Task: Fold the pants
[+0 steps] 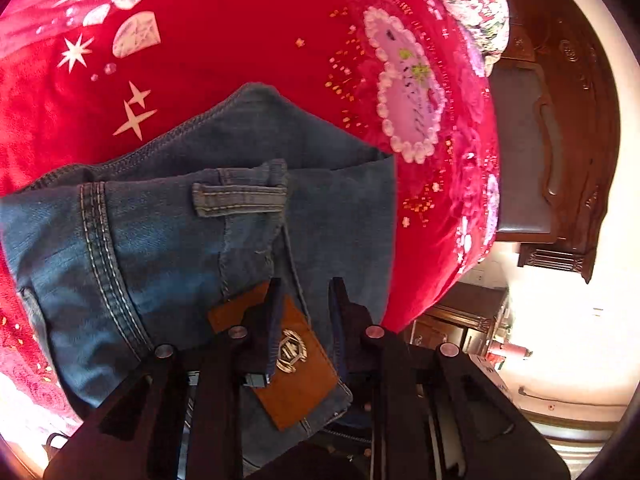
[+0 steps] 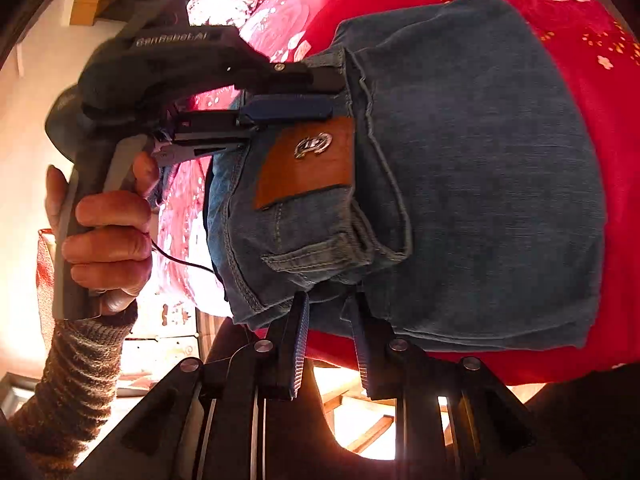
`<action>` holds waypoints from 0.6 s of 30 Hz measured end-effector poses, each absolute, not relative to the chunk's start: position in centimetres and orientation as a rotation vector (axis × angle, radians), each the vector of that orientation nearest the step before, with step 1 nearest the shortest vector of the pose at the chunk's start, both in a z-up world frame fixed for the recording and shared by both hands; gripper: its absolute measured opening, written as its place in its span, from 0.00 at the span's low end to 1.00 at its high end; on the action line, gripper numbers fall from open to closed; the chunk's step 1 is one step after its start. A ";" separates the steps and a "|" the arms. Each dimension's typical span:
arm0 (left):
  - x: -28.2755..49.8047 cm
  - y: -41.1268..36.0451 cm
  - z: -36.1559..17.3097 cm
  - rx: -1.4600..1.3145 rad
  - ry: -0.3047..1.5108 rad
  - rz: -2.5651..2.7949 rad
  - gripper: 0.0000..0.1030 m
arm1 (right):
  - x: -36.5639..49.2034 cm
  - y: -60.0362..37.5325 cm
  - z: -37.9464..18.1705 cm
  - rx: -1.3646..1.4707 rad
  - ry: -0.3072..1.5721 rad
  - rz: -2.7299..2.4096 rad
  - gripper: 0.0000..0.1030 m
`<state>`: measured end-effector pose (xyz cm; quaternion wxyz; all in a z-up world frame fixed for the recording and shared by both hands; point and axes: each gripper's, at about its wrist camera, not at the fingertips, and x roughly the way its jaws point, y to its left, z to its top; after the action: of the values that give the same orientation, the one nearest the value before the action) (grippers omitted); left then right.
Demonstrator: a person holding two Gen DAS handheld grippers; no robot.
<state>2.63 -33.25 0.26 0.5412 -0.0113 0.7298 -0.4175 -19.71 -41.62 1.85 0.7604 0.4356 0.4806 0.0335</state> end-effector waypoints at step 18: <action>3.4 -22.3 -3.1 -0.254 1.777 -0.757 0.37 | -16.5 -44.8 0.4 1.132 0.898 0.177 0.09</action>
<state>3.43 -22.28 -3.14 0.5622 -0.1078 0.7544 -0.3213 -16.51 -44.81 0.35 0.7464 0.5175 0.4106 0.0809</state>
